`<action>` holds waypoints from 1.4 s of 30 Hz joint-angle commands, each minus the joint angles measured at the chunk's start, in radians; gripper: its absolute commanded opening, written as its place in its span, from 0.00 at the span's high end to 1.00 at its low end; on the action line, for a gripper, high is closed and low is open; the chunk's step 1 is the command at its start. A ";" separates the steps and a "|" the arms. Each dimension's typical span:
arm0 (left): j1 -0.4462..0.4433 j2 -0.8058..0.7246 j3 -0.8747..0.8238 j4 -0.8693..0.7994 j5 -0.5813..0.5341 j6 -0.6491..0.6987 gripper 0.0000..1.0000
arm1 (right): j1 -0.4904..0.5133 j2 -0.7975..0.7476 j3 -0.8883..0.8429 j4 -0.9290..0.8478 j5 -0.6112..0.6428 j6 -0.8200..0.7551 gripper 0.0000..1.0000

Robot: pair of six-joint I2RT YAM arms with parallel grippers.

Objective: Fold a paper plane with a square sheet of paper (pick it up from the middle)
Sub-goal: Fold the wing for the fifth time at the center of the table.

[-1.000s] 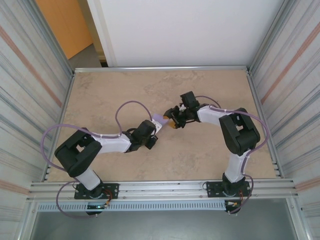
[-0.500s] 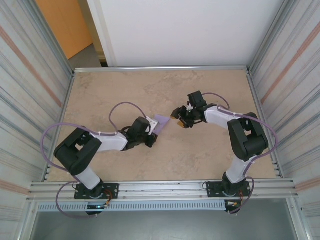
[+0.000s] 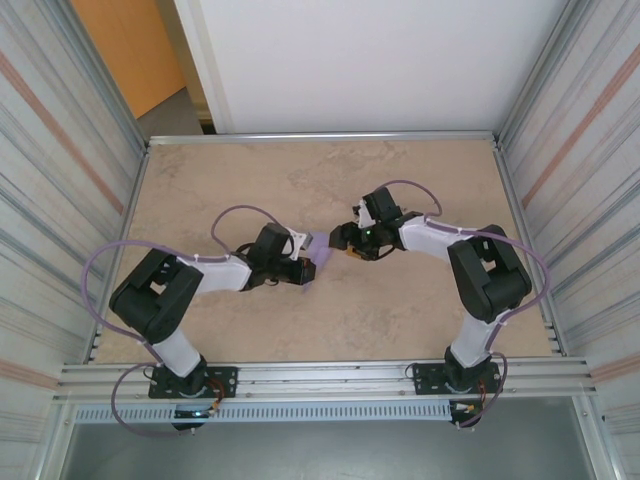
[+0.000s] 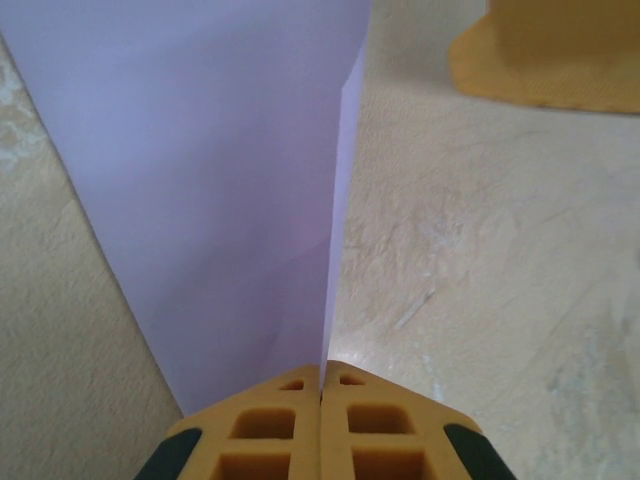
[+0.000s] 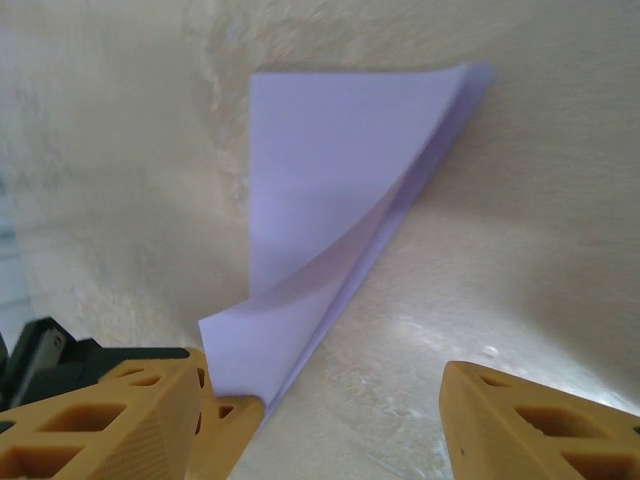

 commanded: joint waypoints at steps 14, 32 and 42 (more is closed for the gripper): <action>0.087 0.052 0.028 0.035 0.250 -0.211 0.98 | 0.018 0.125 0.101 -0.034 -0.075 -0.181 0.33; 0.109 0.107 -0.019 0.167 0.291 -0.322 0.98 | 0.072 0.224 0.182 -0.181 0.159 -0.217 0.37; 0.111 0.120 -0.032 0.158 0.272 -0.321 0.90 | 0.113 0.311 0.259 -0.282 0.271 -0.214 0.39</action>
